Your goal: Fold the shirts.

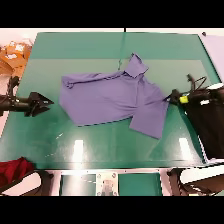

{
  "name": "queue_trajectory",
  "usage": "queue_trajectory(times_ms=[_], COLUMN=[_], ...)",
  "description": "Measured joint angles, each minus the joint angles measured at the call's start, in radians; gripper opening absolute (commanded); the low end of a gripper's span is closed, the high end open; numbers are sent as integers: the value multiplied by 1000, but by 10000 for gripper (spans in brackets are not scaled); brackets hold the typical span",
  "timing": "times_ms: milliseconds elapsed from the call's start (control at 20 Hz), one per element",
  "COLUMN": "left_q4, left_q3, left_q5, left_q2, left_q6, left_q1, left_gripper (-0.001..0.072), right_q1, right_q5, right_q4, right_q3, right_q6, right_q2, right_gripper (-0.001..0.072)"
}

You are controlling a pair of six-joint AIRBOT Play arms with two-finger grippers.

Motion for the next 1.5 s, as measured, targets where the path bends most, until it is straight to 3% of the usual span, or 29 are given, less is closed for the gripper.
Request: queue_trajectory(times_ms=[300, 350, 750, 800, 850, 900, 1100, 1200, 1500], left_q4=[-20, -45, -198, -224, -241, -245, -256, -270, -174], left_q3=[-182, -214, -317, -317, -317, -319, -256, -164, 358], left_q5=[85, 118, 436, 454, 481, 512, 577, 536, 399], left_q2=[0, 0, -80, -96, -109, -119, -135, -108, 161], left_q6=[-32, -32, -48, -51, -55, -54, -32, -14, -11], left_q1=[-68, -98, -459, -486, -508, -522, -549, -554, -556], left_gripper=[510, 406, 405, 350, 43, 22, 20, 20, 21], right_q1=[-73, -73, -53, -53, -52, -51, -46, -45, -48], right_q5=[48, 53, 60, 61, 61, 65, 80, 84, 72], right_q4=[-45, -45, -35, -28, -15, -1, 82, 153, 311], right_q3=[4, -1, -10, -10, -10, -10, -8, 7, 256], right_q6=[41, 41, 37, 36, 32, 27, -3, -24, -47], right_q2=[17, 17, 19, 19, 19, 20, 60, 126, 457], right_gripper=[16, 16, 16, 16, 16, 16, 16, 16, 16])
